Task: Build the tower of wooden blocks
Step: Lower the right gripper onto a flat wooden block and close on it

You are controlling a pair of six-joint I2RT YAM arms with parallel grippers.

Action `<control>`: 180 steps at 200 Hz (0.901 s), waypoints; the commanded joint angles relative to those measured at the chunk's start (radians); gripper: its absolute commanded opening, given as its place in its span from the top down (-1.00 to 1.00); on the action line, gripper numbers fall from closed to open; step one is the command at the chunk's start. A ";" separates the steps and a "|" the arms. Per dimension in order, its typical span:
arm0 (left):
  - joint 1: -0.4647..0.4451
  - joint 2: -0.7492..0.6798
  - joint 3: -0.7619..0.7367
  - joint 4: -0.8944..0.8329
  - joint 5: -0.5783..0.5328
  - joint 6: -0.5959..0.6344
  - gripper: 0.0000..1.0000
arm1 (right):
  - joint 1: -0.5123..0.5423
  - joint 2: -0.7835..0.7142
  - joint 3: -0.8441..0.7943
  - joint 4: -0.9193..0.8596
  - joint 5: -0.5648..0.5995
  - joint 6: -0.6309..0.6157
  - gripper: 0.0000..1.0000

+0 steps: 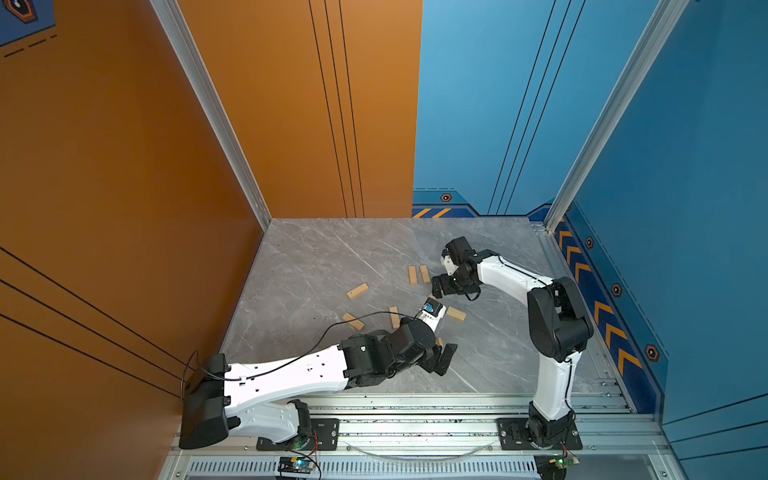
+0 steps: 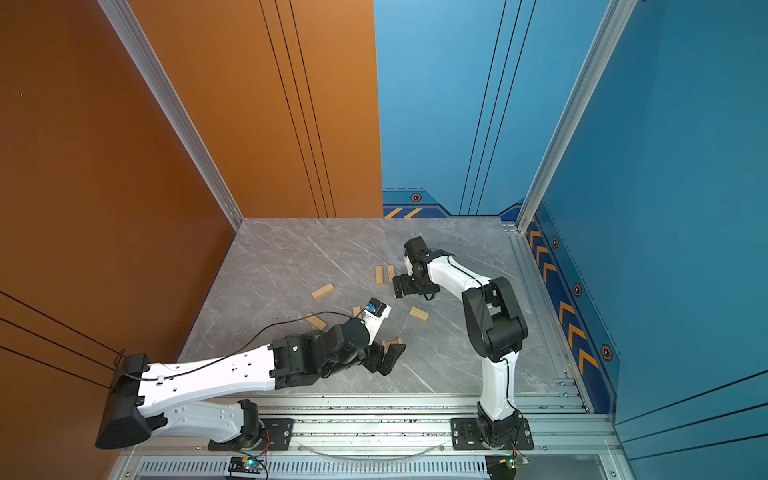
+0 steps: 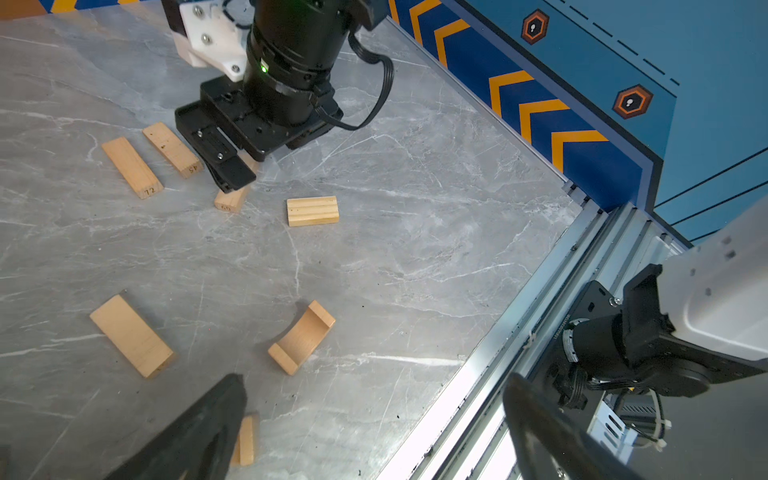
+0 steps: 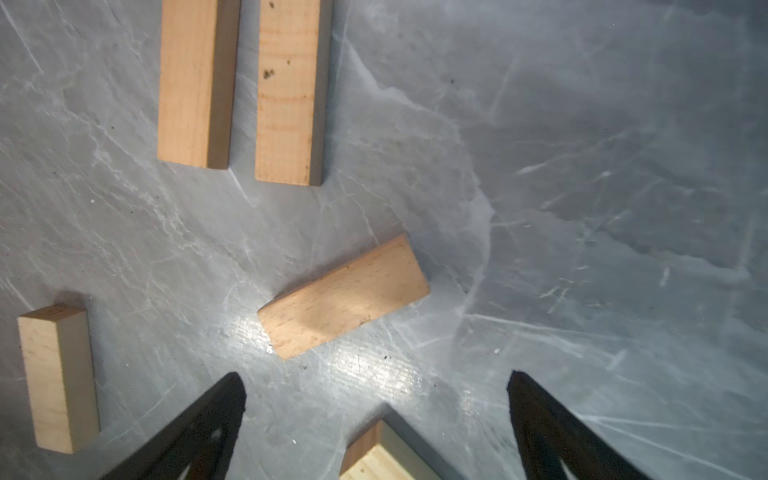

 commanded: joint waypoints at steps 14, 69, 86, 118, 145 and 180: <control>0.020 -0.006 0.022 -0.011 -0.035 0.034 -0.96 | -0.007 0.059 0.050 0.029 -0.091 -0.021 -0.97; 0.068 -0.017 0.012 -0.013 -0.020 0.046 -0.96 | -0.008 0.132 0.110 0.013 -0.111 -0.022 -0.97; 0.081 -0.019 0.005 -0.005 -0.009 0.050 -0.96 | -0.014 0.146 0.123 0.003 -0.109 -0.029 -0.98; 0.099 -0.020 -0.005 0.007 -0.002 0.051 -0.96 | -0.028 0.172 0.142 -0.001 -0.145 -0.023 -0.97; 0.104 -0.023 -0.014 0.012 0.008 0.052 -0.96 | -0.028 0.170 0.145 -0.005 -0.166 -0.018 -0.96; 0.115 -0.041 -0.038 0.014 0.002 0.041 -0.96 | -0.018 0.149 0.117 -0.005 -0.190 -0.012 -0.94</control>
